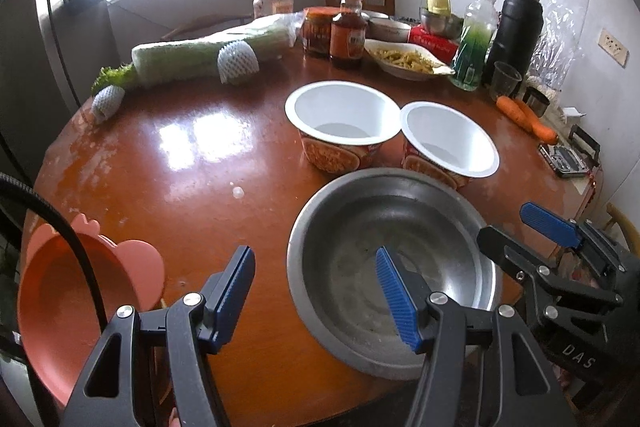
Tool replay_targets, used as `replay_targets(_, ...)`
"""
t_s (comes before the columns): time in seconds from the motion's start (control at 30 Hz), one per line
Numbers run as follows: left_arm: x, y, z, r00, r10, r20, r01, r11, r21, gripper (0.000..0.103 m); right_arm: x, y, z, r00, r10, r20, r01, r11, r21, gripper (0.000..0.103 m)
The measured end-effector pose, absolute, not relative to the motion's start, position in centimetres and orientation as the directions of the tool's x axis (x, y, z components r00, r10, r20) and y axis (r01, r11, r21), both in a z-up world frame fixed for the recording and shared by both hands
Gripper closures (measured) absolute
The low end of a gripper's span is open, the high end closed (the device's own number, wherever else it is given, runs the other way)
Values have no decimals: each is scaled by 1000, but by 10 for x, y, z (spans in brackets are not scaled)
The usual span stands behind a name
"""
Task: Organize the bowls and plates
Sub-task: 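Close the right gripper on the steel bowl's rim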
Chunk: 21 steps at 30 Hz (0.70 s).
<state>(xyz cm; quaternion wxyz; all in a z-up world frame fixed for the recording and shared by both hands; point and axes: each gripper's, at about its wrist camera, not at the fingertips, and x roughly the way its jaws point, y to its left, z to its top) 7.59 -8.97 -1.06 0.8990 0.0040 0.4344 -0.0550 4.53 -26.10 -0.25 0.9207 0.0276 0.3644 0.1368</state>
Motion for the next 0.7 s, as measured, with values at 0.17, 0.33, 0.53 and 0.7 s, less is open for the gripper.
replay_targets(0.17,81,-92,-21,600,-93,-795,102,994,-39,40,54,-260,-17,670,277,-689,-236,959,156,34)
replay_targets(0.33,84,-95,-25,588,-84,-805,106,994,-27,40,60,-258,-26,653,280,-704,-241,958,158,34)
replay_targets(0.53,83,-100,-24,581,-81,-810,99,995,-29,40,63,-259,-27,654,286,-700,-247,956,160,34)
replay_targets(0.7,85,-96,-33,559,-56,-827,53,998,-32,40,63,-262,-26,656,295,-695,-257,953,161,35)
